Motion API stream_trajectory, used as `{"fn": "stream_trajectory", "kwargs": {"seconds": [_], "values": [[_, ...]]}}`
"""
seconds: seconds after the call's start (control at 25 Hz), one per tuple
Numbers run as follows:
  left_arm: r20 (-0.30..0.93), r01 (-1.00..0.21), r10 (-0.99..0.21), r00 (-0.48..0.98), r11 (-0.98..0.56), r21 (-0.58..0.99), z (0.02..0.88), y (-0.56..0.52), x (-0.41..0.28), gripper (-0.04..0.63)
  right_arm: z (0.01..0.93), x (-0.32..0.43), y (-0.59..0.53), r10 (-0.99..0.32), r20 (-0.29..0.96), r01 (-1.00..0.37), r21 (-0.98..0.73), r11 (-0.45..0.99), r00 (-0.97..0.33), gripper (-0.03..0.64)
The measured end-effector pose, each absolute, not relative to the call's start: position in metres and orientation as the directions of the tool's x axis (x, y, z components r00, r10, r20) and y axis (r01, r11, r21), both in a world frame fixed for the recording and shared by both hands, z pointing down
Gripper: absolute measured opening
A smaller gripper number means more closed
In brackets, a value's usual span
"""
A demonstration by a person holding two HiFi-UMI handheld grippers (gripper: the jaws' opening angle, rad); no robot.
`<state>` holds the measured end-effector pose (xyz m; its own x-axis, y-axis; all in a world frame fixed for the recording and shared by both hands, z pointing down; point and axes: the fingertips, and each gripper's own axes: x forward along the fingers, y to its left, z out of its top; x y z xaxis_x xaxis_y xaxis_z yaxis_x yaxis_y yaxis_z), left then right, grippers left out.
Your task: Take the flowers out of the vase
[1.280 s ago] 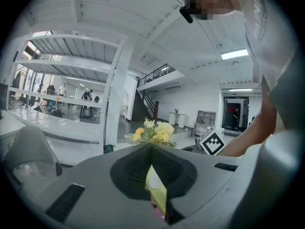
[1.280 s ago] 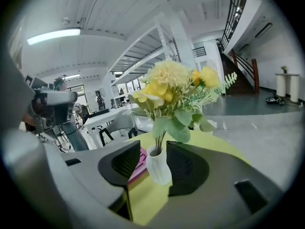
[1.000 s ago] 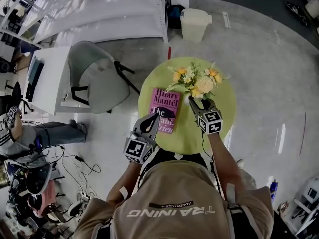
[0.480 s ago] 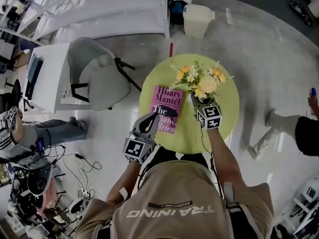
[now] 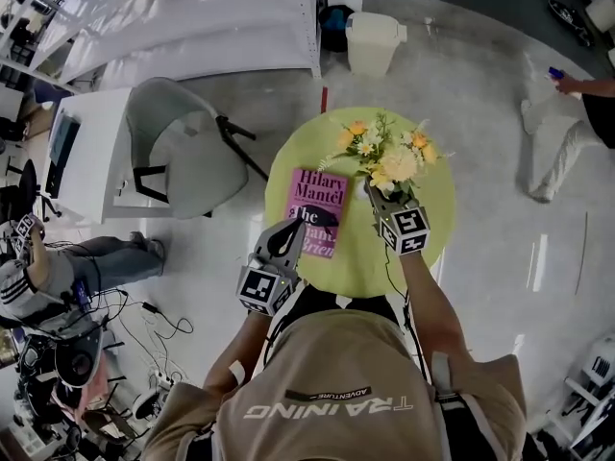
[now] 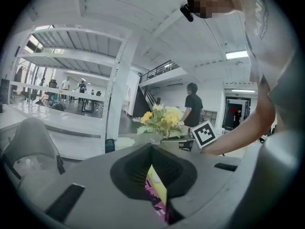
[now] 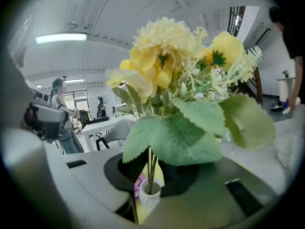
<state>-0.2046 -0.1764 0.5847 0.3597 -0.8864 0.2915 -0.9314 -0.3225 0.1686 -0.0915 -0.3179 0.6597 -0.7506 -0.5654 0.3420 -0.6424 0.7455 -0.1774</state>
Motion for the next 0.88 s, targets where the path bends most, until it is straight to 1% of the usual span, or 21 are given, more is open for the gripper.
{"fn": "stream_trajectory", "kwargs": {"seconds": [0.48,0.88], "values": [[0.246,-0.916,-0.884,0.397,-0.363,0.172,0.565,-0.175,-0.184,0.006,0.583,-0.073,-0.313,-0.612,0.216,-0.643,-0.122,0.756,-0.761,0.061],[0.237,-0.887,-0.857,0.458,-0.422,0.186,0.556,-0.176,-0.151,0.006,0.540,-0.025,-0.297,-0.666,0.175,-0.685,-0.077,0.725,-0.725,0.052]]}}
